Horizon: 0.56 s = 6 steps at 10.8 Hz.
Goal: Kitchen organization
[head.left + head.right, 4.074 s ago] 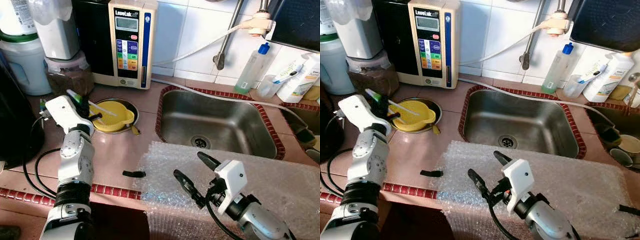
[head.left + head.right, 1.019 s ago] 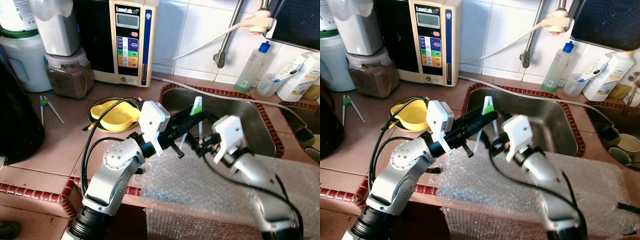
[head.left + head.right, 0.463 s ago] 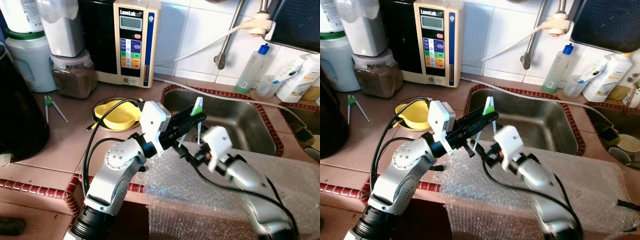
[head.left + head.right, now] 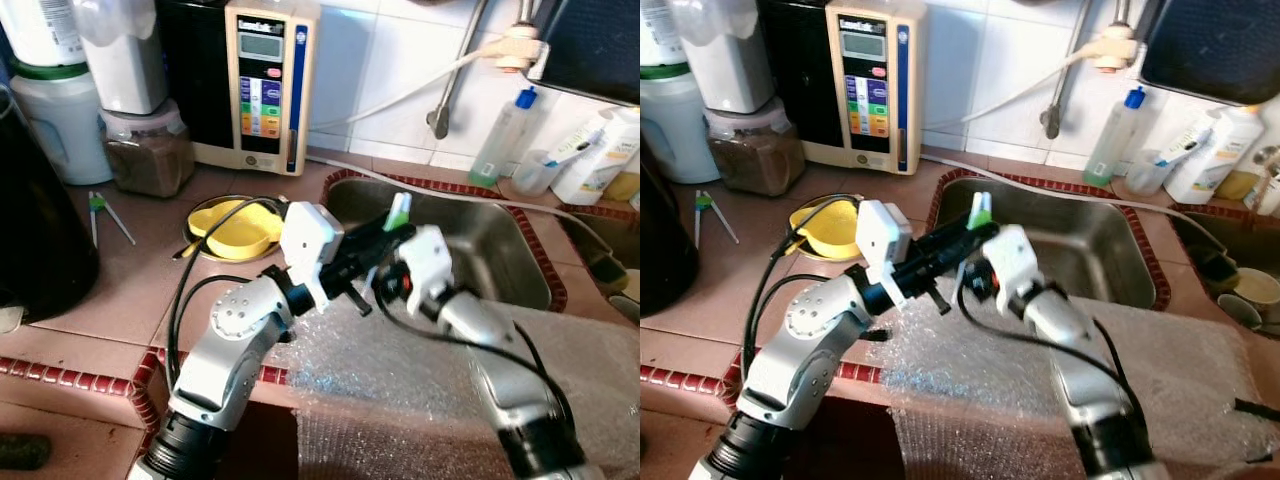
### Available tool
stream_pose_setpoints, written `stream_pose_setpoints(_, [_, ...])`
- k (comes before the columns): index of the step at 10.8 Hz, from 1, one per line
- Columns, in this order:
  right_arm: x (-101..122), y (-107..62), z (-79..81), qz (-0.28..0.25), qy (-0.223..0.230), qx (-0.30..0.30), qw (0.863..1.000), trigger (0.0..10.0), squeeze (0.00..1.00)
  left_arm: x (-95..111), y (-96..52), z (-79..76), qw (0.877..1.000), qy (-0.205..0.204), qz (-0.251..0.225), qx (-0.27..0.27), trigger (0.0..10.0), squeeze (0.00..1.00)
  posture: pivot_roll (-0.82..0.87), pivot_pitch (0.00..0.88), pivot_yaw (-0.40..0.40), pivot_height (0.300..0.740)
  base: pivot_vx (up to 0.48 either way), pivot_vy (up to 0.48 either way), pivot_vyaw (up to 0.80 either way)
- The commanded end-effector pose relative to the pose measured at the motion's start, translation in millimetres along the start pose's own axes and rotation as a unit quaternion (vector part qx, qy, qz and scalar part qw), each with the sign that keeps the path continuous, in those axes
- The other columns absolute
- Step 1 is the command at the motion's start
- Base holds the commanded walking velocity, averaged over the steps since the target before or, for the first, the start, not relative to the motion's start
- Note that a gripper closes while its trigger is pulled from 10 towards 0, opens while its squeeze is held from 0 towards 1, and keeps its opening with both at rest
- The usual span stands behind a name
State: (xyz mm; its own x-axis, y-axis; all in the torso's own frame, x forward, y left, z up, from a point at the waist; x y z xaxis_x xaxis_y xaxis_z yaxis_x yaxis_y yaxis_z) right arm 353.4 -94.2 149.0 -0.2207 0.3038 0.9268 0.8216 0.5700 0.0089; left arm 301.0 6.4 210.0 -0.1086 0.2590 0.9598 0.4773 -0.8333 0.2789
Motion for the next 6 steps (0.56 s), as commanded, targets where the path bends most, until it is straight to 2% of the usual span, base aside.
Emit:
stream_pose_setpoints(1, [6, 4.9, -0.4, -0.009, -0.016, 0.005, 1.0, 0.0, 0.0, 1, 5.5, -9.9, 1.0, 0.006, 0.002, -0.027, 0.0, 0.0, 0.12, 0.0, -0.082, 0.74, 0.0, 0.0, 0.0])
stream_pose_setpoints(3, [10, 7.7, 4.0, -0.015, -0.029, 0.016, 0.999, 0.0, 0.0, -1, 5.5, -11.4, 1.0, 0.008, 0.005, -0.029, 0.0, 0.0, 0.11, 0.0, -0.081, 0.74, 0.0, 0.0, 0.0])
stream_pose_setpoints(6, [21, 4.4, 23.0, -0.037, -0.035, 0.059, 0.997, 0.0, 0.0, -5, 4.8, -9.7, 1.0, 0.014, 0.011, -0.02, 0.0, 0.0, 0.11, 0.0, -0.085, 0.74, 0.0, 0.0, 0.0])
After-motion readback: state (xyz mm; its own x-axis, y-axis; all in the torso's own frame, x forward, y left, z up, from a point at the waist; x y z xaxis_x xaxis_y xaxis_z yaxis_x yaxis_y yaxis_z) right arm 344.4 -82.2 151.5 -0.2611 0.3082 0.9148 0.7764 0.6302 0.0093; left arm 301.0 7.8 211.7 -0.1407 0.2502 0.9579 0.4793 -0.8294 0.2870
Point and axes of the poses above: a point about 5 cm out from each wrist's last joint towards the gripper, its own y axis pointing out of the wrist towards the gripper, its own x axis along the axis of the wrist's last joint, z = x × y, the point moved 4 cm from there along y, pointing out of the wrist towards the gripper, and after that the axes turned 6 degrees about -y, right-handed, at the moved point
